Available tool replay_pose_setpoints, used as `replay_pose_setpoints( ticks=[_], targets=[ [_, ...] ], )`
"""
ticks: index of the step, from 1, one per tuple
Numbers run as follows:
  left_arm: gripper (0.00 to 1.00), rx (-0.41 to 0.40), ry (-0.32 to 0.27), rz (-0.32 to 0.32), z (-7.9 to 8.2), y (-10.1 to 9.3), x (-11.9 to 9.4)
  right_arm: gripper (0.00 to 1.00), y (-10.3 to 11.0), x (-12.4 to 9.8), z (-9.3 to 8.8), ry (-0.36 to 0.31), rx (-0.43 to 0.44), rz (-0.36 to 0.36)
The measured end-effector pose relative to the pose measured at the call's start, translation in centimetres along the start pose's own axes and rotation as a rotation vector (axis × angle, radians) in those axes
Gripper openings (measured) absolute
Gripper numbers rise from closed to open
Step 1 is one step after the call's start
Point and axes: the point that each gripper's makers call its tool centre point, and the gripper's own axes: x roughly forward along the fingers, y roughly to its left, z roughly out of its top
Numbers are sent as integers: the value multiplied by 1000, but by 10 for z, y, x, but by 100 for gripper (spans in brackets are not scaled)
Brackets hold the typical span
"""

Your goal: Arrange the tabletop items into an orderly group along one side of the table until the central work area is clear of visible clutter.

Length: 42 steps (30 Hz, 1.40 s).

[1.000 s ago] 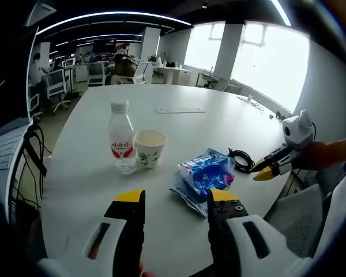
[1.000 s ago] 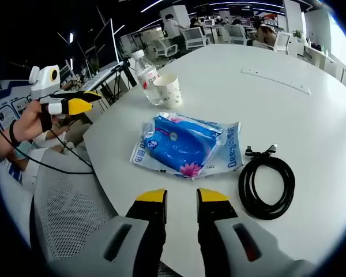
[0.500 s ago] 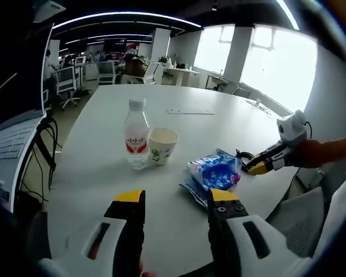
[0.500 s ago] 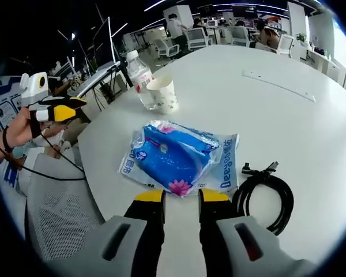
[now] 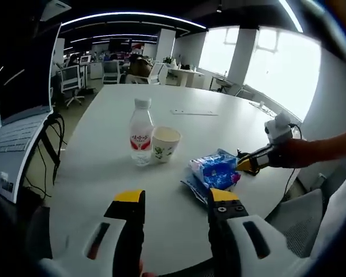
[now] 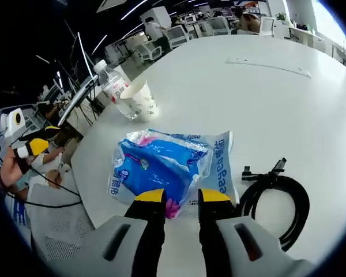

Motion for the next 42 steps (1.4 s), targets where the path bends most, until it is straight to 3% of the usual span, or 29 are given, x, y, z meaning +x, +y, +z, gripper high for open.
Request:
replay_pose_setpoints(
  ticks=[5,10,15,17,19,28,42],
  targets=[
    [43,-2,2,3,-1,0,-3,19,-1,7,6,-21,100,12],
    [43,4,5,3,-3,0,-5,17,-7,14,10,-20,109,-2],
    [43,4,6,3,-4,-2,-5,3,-11,14,7,-1,107,-29],
    [43,5,8,3,-4,-3,-5,0,-11,14,11,-25,141,-17],
    [43,6,11,1,-5,-4,-5,0,-12,11,16,-69,168,-23],
    [44,17,21,-6,-6,-8,-5,0,-15,-6,24,-113,145,-19],
    [43,23,25,-19,-1,-21,1,0,-51,-46,42,-204,145,-57]
  ],
)
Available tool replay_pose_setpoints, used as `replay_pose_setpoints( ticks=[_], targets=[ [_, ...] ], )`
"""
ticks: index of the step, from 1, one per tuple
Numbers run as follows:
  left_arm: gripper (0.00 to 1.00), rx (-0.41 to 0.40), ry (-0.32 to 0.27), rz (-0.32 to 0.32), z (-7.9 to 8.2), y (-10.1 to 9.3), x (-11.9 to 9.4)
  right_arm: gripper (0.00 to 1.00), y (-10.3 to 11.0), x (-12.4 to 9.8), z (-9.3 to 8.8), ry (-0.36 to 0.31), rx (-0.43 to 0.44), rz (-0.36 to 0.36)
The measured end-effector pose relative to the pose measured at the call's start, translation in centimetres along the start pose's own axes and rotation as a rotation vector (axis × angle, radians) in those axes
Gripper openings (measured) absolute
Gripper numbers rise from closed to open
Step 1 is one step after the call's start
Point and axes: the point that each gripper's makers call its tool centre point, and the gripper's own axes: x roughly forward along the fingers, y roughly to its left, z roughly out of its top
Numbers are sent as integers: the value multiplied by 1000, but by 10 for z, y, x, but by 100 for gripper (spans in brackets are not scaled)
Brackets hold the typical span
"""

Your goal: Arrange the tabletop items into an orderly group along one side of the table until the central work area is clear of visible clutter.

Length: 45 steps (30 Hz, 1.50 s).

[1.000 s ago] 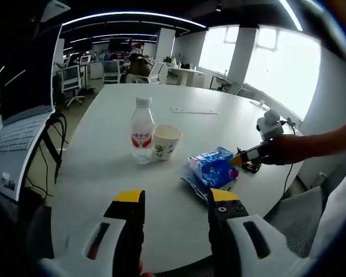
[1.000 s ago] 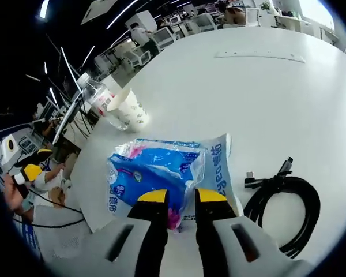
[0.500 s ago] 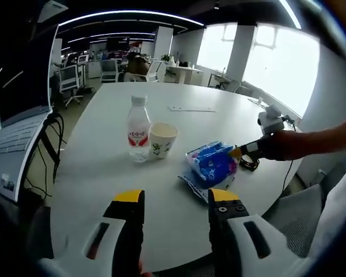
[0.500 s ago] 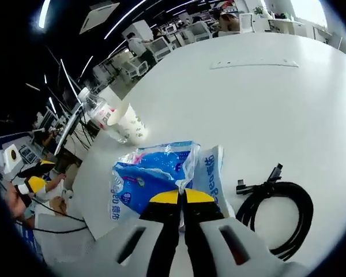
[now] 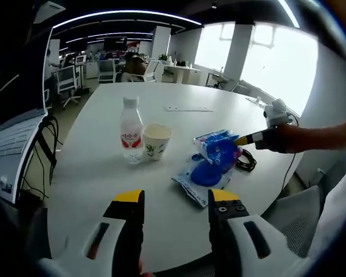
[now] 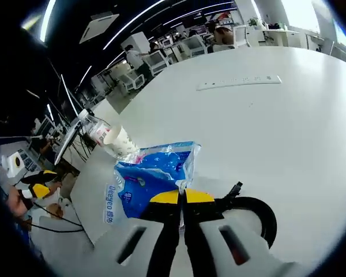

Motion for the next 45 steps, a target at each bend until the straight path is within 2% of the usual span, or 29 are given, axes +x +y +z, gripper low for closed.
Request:
replay_pose_setpoints(
  ticks=[10,17,26,31,38,41,45],
  targets=[
    [43,12,11,-12,2,-10,5,0,-37,-25,27,-63,19,-30],
    [43,5,6,-9,6,-15,8,0,-71,-48,50,-112,37,-69],
    [43,8,9,-6,6,-22,11,0,-104,-68,69,-144,49,-104],
    [43,9,12,-4,5,-26,13,0,-117,-71,79,-151,50,-113],
    [43,3,15,7,3,-28,13,0,-130,-64,80,-131,43,-119],
    [43,-1,18,13,3,-28,13,0,-134,-59,77,-114,44,-117],
    [43,-5,21,21,2,-30,14,0,-129,-57,67,-88,41,-115]
  ],
)
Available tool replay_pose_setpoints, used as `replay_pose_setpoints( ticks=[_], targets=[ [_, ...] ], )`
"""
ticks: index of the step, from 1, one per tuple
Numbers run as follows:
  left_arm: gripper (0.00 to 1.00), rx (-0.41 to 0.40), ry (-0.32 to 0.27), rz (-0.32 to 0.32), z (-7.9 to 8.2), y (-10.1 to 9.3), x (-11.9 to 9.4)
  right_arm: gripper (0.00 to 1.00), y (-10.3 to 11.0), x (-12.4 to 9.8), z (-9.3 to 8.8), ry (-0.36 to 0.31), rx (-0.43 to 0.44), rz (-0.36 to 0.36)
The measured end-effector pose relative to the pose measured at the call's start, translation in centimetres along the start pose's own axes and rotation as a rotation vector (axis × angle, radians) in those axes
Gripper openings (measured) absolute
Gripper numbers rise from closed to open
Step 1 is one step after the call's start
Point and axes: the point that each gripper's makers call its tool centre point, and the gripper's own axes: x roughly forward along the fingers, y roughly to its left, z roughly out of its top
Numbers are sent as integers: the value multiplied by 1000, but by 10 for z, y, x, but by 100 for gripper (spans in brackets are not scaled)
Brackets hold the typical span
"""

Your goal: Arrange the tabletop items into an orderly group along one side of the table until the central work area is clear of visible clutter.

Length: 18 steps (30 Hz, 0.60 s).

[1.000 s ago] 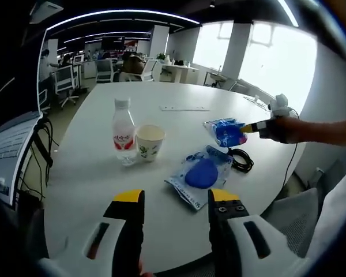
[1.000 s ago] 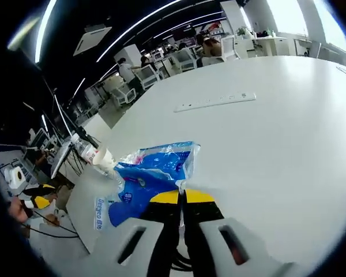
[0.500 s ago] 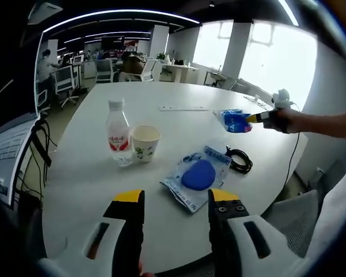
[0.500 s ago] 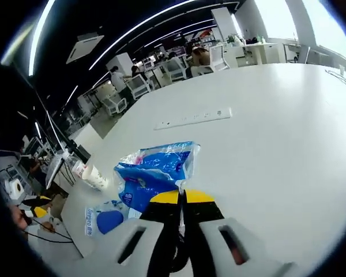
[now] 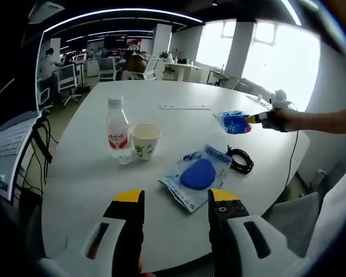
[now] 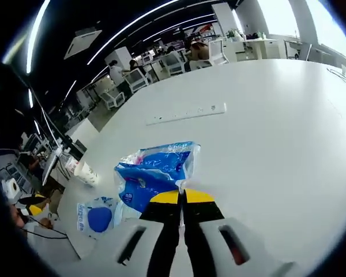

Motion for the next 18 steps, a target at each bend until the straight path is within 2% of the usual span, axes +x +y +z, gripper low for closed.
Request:
replay_pose_setpoints(
  ticks=[7,18],
  targets=[
    [43,-8,11,15,-3,0,-1,0,-4,5,-17,47,9,-6],
    [43,-12,29,28,-7,-6,1,0,-11,10,-32,122,-13,-6]
  ],
)
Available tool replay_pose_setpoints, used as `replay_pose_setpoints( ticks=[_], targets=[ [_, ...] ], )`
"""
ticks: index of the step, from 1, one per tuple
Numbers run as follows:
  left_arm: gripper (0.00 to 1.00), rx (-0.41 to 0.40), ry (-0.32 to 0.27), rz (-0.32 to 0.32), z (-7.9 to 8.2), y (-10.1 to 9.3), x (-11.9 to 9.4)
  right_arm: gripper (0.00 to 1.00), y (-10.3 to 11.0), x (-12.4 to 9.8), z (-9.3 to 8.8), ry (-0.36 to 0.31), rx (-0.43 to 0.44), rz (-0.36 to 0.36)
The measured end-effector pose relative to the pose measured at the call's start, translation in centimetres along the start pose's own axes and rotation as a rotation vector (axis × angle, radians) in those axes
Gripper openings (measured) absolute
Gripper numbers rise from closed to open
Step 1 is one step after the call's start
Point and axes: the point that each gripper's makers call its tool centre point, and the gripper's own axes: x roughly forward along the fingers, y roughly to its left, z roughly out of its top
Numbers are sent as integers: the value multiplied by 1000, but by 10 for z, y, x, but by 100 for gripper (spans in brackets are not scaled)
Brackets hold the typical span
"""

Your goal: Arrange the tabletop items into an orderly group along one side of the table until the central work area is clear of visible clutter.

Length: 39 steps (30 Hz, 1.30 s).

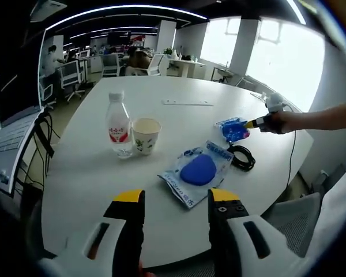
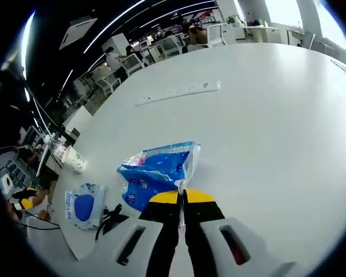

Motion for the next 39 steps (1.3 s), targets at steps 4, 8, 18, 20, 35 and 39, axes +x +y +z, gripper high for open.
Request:
replay_pose_setpoints(
  ticks=[4,8,18,20,35,39],
  targets=[
    [43,-2,6,2,-1,-3,3,0,-2,1,-3,23,-24,-1],
    [43,0,7,-1,-1,-7,4,0,-5,3,-4,27,-14,2],
    [43,3,13,2,-3,-7,4,0,-13,4,-13,56,-23,-3],
    [43,4,16,2,-5,-7,3,1,-12,4,-14,58,-14,2],
    [43,6,15,-3,-7,-7,1,2,-18,-2,-7,45,-18,-14],
    [43,9,14,-8,-6,-8,1,2,-19,-5,-5,38,-13,-17]
  ],
)
